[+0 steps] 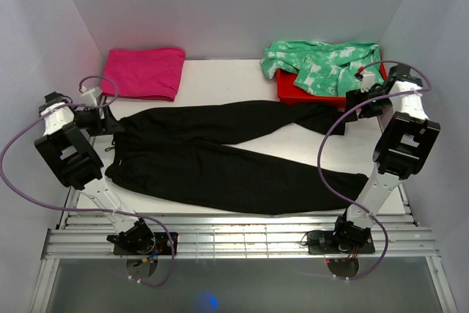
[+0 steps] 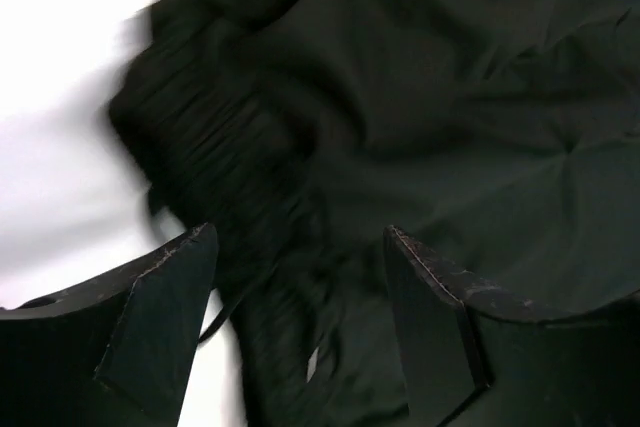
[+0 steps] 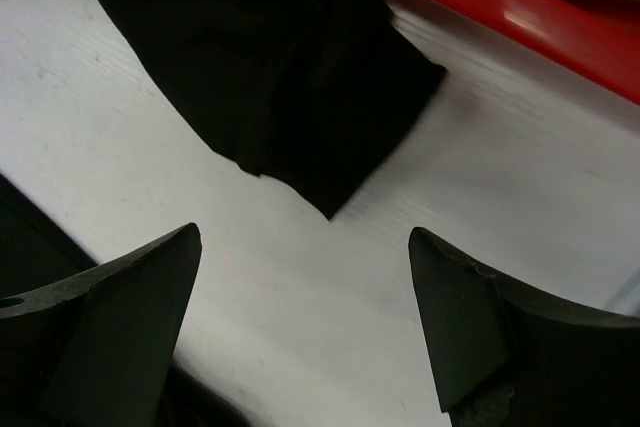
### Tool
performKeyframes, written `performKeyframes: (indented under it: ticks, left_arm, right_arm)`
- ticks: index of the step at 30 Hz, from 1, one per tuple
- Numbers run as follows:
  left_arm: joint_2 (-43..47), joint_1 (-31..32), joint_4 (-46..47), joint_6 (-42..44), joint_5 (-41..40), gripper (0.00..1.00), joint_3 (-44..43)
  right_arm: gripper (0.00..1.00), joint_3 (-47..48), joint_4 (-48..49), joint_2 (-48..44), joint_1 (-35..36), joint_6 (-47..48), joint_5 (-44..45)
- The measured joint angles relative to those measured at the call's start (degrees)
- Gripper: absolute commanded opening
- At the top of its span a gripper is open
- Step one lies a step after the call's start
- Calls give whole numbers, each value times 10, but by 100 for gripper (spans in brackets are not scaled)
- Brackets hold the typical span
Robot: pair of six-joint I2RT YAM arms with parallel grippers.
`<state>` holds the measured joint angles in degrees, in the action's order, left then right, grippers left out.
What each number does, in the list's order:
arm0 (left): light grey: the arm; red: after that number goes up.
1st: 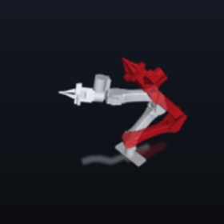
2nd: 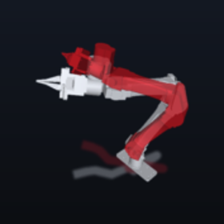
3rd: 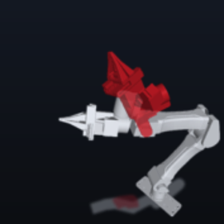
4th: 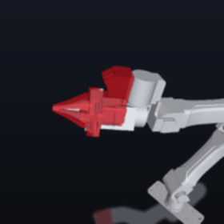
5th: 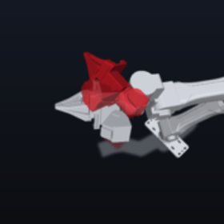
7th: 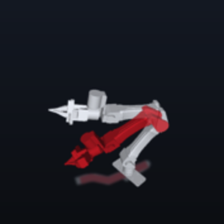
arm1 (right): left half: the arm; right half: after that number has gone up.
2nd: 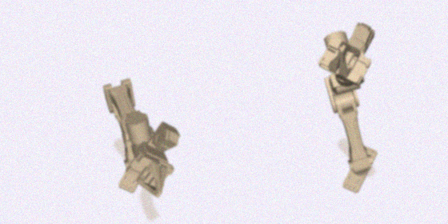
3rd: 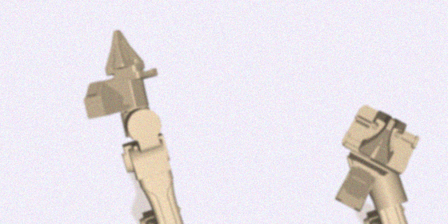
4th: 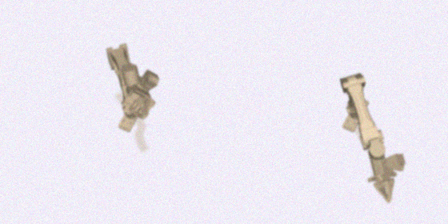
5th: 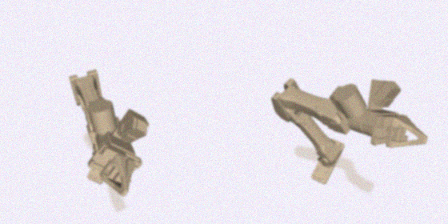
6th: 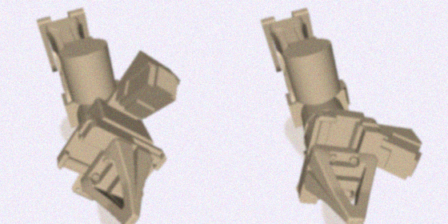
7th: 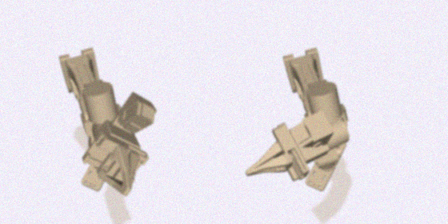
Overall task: Fold and stack the trousers
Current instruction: Flatten the trousers out
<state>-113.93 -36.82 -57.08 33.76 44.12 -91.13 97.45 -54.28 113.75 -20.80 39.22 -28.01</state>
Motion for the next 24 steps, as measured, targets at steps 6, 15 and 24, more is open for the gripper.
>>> performKeyframes:
  ticks: [6, 15, 24]
  left_arm:
    - [-4, 53, 59, -74, -6, 78, 35]
    - [-12, 43, 89, -113, -3, 77, 35]
    - [-41, 47, 91, -131, -33, 79, 19]
  right_arm:
    - [85, -104, 137, 9, 69, -75, -3]
    - [80, -83, 249, 66, 73, -125, 33]
    - [8, -130, 320, 56, 77, -104, 18]
